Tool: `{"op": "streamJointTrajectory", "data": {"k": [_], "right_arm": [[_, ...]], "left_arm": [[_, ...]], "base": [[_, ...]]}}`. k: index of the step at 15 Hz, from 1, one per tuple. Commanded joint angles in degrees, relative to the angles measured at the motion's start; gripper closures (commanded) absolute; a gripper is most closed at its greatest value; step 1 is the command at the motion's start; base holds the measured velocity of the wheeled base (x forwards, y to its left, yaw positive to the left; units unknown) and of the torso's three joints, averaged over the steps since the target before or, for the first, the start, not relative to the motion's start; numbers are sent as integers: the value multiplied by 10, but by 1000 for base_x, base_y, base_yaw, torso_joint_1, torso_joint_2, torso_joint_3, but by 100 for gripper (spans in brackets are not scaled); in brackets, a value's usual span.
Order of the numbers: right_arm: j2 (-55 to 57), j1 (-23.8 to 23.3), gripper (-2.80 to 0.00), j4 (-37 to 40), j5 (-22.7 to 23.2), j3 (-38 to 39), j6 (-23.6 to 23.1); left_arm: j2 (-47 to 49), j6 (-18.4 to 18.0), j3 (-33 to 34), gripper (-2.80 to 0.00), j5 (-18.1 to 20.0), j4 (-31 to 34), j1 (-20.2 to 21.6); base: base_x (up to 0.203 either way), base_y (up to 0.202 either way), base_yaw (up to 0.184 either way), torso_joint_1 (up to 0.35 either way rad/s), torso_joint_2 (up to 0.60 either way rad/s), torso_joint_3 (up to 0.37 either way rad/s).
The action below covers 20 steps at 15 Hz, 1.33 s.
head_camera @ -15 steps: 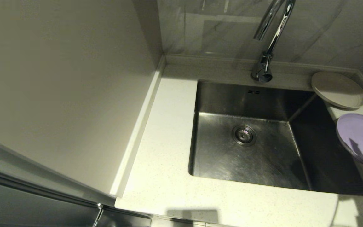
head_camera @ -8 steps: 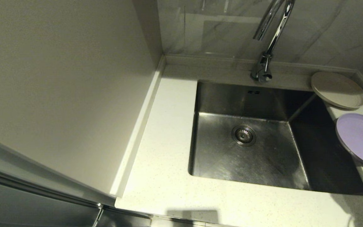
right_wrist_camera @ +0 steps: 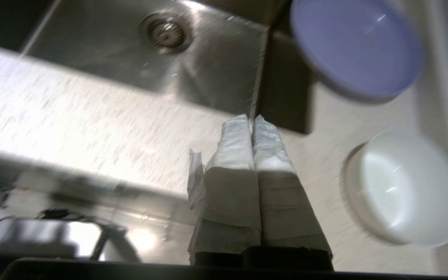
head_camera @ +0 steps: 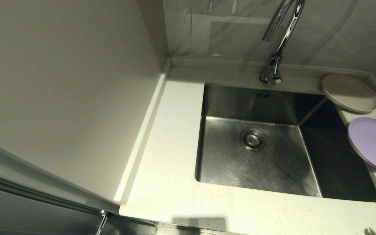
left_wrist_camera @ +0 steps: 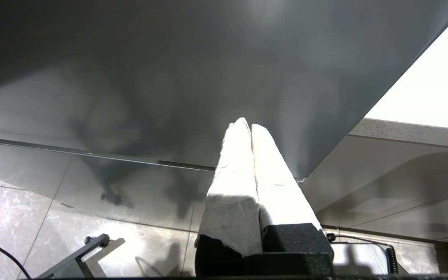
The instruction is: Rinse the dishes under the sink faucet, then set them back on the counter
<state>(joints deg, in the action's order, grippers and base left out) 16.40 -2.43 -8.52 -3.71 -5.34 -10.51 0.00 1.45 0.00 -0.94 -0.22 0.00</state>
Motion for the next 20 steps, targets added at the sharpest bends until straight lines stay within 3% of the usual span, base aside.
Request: {"op": "streamJointTrajectory", "data": {"k": [1,4,8,11,15,20], "right_arm": [[-104,22,0,29,13,46,15],[-164,28,0,90,47,52,58],[-163,28,0,93,44,51,73],[-163,28,0,89,40,53,112],[-163,28,0,89,45,53,74],[-163,28,0,90,40,53,97]], "left_arm": [[-2,0,0,0,0,0,0],[-2,0,0,0,0,0,0],[-2,0,0,0,0,0,0],[-3,0,0,0,0,0,0],[-3,0,0,0,0,0,0],[-2,0,0,0,0,0,0]], "base": [[0,0,0,0,0,0],[0,0,0,0,0,0],[0,0,0,0,0,0],[0,0,0,0,0,0],[0,0,0,0,0,0],[0,0,0,0,0,0]]}}
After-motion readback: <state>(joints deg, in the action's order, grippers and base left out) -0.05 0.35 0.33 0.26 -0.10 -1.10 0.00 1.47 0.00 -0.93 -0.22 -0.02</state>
